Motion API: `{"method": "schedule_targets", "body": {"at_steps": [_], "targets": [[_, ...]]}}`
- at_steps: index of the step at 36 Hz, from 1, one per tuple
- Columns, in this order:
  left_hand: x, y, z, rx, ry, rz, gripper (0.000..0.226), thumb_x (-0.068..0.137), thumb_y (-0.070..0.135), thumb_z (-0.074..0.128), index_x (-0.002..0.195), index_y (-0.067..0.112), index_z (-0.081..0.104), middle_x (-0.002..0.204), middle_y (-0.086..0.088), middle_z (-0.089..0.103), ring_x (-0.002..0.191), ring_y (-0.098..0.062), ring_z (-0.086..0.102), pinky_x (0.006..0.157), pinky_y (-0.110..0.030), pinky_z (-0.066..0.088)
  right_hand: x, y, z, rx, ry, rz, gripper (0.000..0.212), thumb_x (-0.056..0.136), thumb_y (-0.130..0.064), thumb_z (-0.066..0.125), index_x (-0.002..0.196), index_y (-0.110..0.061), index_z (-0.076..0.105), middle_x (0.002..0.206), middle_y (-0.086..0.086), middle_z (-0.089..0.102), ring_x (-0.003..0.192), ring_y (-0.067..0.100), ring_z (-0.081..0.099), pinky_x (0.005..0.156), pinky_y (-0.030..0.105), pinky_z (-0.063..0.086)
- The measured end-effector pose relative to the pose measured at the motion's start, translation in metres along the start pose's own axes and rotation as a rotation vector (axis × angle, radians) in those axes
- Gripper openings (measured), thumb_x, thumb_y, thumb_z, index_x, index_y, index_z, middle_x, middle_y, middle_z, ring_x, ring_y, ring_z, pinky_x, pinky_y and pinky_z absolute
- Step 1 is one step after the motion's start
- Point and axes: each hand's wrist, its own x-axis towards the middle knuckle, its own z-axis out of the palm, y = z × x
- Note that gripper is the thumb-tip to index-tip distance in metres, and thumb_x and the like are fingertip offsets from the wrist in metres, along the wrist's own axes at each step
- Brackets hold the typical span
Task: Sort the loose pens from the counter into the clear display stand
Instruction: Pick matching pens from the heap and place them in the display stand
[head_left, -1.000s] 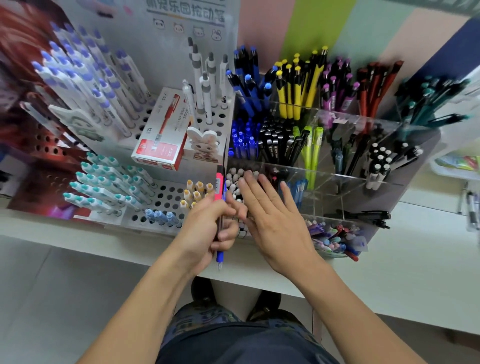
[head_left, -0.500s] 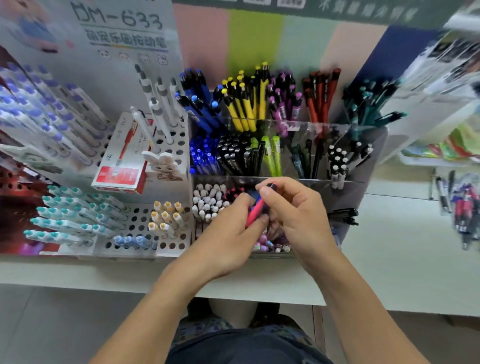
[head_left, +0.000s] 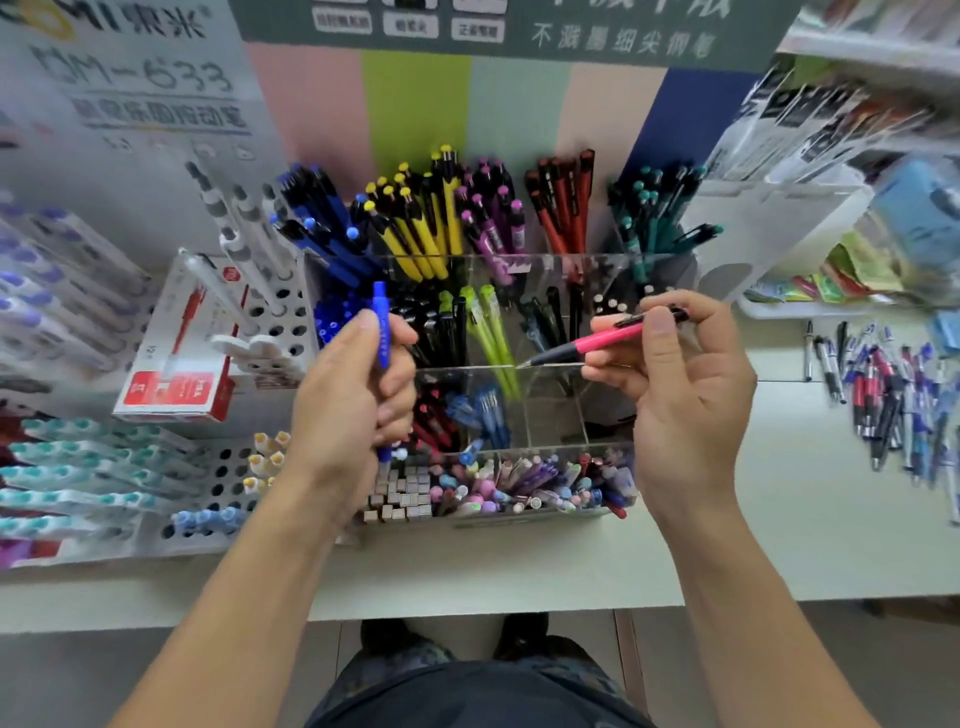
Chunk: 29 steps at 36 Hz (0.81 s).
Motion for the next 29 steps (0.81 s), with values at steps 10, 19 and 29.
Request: {"method": "schedule_targets", "body": {"at_steps": [10,19,29], "targets": [[-0.015,-0.012,-0.018,-0.066,0.111,-0.032,0.029,0.109,0.030,0.035,0.096,0.014,0.054,0.067,0.004,0.042,0.054,-0.008,0.032,0.043,-0.019,0.025,-0.013,0.043,0.028,-0.343,-0.280,0.111,0.016,0.103,-0.011,0.055,0.105,-0.013,0.071,0.087,0.000,0.072,0.083,0.017,0.073,0.074,0.034,0.063],[-0.020,-0.025,-0.018,0.045,0.177,0.019,0.023,0.104,0.017,0.049,0.103,0.016,0.072,0.103,0.001,0.070,0.092,-0.013,0.061,0.077,-0.029,0.056,-0.026,0.083,0.058,-0.839,-0.530,-0.257,0.013,0.088,-0.011,0.074,0.101,-0.013,0.074,0.086,0.002,0.074,0.080,0.020,0.068,0.074,0.038,0.056],[-0.018,-0.028,-0.018,0.160,0.236,0.111,0.015,0.086,0.016,0.073,0.101,0.018,0.074,0.091,0.002,0.076,0.089,-0.009,0.069,0.079,-0.020,0.055,-0.025,0.070,0.057,-0.769,-0.519,-0.109,0.020,0.095,-0.011,0.066,0.109,-0.018,0.078,0.098,-0.006,0.077,0.092,0.007,0.067,0.084,0.028,0.054]]}}
